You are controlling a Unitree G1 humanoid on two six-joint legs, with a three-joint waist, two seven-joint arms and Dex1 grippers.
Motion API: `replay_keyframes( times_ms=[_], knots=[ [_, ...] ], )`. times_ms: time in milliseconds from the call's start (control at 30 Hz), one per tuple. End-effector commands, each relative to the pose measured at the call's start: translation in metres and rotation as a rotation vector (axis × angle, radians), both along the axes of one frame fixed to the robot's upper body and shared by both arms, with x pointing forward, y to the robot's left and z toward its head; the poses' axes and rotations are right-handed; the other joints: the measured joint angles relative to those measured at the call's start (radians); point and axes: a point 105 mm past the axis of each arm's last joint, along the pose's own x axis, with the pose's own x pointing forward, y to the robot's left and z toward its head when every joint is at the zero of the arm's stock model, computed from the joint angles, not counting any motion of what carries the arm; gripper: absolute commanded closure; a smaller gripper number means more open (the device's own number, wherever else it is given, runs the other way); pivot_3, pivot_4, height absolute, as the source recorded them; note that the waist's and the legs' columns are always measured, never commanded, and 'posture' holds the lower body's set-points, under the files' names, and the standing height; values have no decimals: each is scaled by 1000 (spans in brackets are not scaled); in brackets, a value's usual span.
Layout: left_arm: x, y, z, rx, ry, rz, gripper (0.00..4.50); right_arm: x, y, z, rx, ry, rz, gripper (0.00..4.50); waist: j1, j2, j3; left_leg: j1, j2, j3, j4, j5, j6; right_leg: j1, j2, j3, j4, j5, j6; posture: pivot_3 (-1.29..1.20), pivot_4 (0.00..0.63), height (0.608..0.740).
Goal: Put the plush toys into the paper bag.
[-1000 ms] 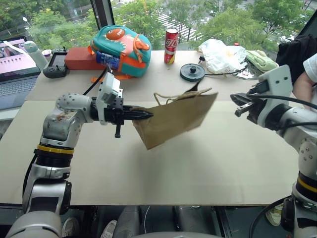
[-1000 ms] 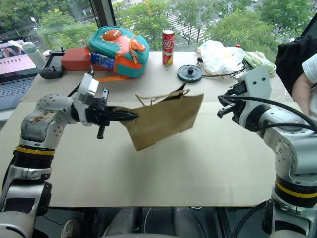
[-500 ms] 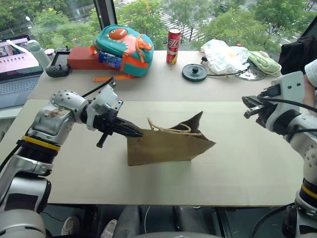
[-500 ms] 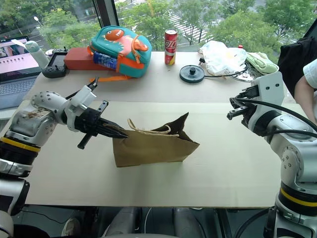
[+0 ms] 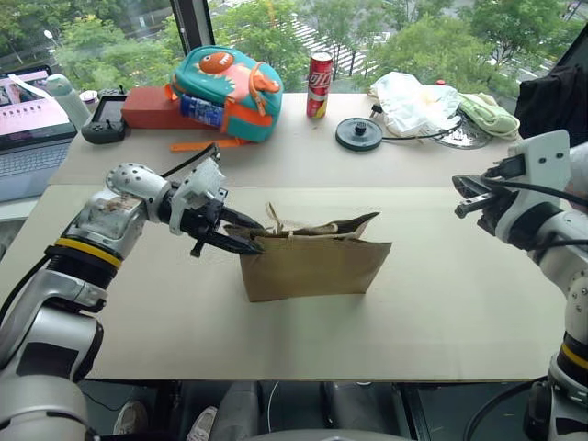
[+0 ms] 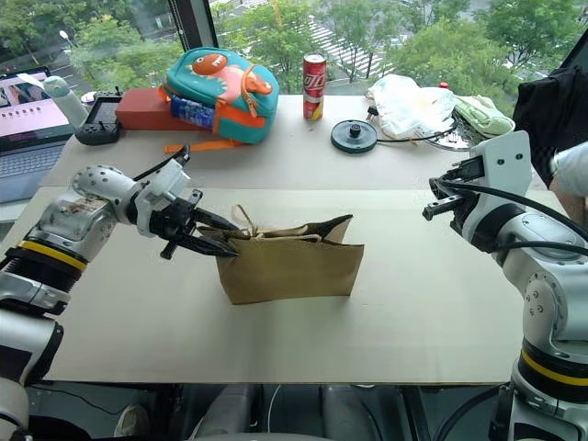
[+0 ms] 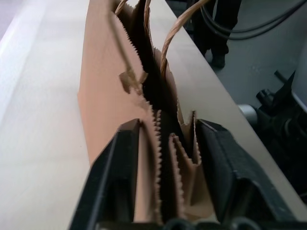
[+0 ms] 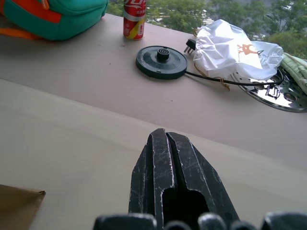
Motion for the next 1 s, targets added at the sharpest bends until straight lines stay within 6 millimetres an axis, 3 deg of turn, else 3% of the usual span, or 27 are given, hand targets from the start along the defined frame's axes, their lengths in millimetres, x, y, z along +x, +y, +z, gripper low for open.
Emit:
replay_keyframes(
  times_ms=[33, 367, 667, 833, 1000],
  knots=[
    [-1, 4, 32, -51, 19, 26, 1343, 0, 1, 7, -8, -45, 5, 4500, -2, 0, 0, 0, 0, 0, 0, 0, 0, 0, 0, 0, 0, 0, 0, 0, 150, 739],
    [-12, 38, 48, -113, 56, 204, 1343, -4, 0, 5, -17, -32, 24, 4500, -2, 0, 0, 1, 1, 0, -1, 0, 0, 0, 0, 0, 1, 0, -1, 0, 150, 739],
    [-27, 94, 34, -81, 67, 496, 1343, -20, 15, -15, -73, 89, 210, 4500, -2, 0, 0, 2, 1, 0, 0, 0, 0, 0, 0, 0, 1, 0, 0, 0, 150, 739],
    [-40, 98, 26, -59, 65, 520, 1343, -31, 30, -16, -69, 97, 357, 4500, 1, 0, 0, 4, 1, 2, -2, 0, 0, 1, 0, 1, 1, -1, -2, 0, 150, 739],
    [-42, 98, 29, -86, 67, 533, 1343, -38, 30, -13, -83, 104, 434, 4500, 7, 0, 0, 5, 1, 2, -1, 0, 0, 2, -1, 0, 1, -3, 1, 0, 150, 739]
  ],
)
